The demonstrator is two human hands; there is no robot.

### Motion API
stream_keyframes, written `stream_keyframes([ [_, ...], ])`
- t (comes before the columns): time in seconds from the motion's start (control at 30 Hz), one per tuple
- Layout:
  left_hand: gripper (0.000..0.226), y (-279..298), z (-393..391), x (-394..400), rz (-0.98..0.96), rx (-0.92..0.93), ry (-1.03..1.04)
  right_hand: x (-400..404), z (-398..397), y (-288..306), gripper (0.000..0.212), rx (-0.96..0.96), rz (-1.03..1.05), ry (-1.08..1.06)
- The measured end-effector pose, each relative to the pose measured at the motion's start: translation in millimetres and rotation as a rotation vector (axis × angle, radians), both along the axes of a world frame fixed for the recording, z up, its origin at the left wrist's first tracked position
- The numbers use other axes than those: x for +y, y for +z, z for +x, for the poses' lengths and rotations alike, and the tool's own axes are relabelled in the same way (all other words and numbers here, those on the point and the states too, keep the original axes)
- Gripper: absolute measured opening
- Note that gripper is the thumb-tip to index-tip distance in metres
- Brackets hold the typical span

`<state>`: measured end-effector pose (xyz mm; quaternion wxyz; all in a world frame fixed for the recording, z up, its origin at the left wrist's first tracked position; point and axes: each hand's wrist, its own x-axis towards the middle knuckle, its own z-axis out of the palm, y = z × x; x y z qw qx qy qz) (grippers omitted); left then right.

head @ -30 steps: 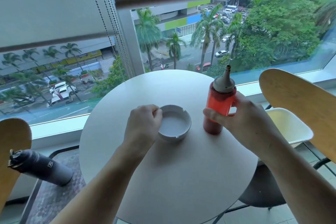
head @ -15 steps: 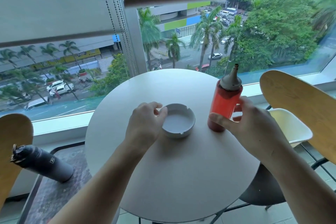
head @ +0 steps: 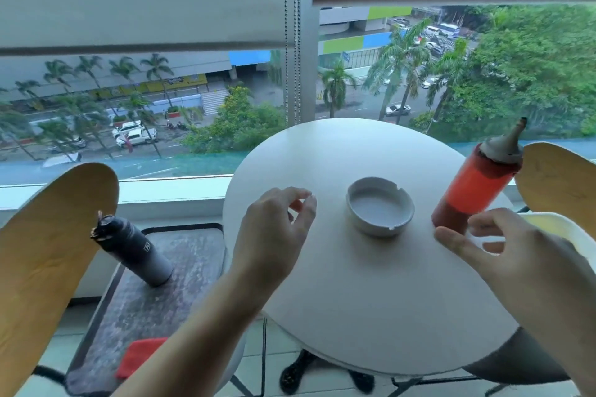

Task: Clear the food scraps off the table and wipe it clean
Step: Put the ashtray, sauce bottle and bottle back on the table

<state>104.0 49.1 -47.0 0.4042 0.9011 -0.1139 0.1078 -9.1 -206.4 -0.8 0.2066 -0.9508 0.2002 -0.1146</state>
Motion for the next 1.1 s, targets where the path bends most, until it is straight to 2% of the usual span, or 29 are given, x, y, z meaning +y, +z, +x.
stream_keyframes([
  [0.23,0.018,-6.0,-18.0,66.7,-0.138,0.011,0.056,74.0,8.2,3.3,0.072,-0.088,0.231,0.082],
  [0.37,0.021,-16.9,-27.1,113.6,-0.194,0.016,0.044,128.5,23.7,1.2,0.058,-0.117,0.262,0.208],
  [0.47,0.022,-33.1,-31.4,150.3,-0.181,0.034,0.042,168.2,35.7,-4.8,0.040,-0.118,0.259,0.328],
  [0.7,0.034,-81.5,-35.0,233.1,-0.197,0.159,0.158,262.4,62.9,-33.2,0.031,-0.023,0.334,0.510],
  [0.97,0.027,-156.8,-12.4,315.6,-0.204,0.347,0.319,362.4,120.7,-104.1,0.035,0.121,0.295,0.638],
  [1.1,0.025,-189.3,15.1,339.6,-0.232,0.396,0.371,394.5,152.2,-138.5,0.029,0.224,0.379,0.637],
])
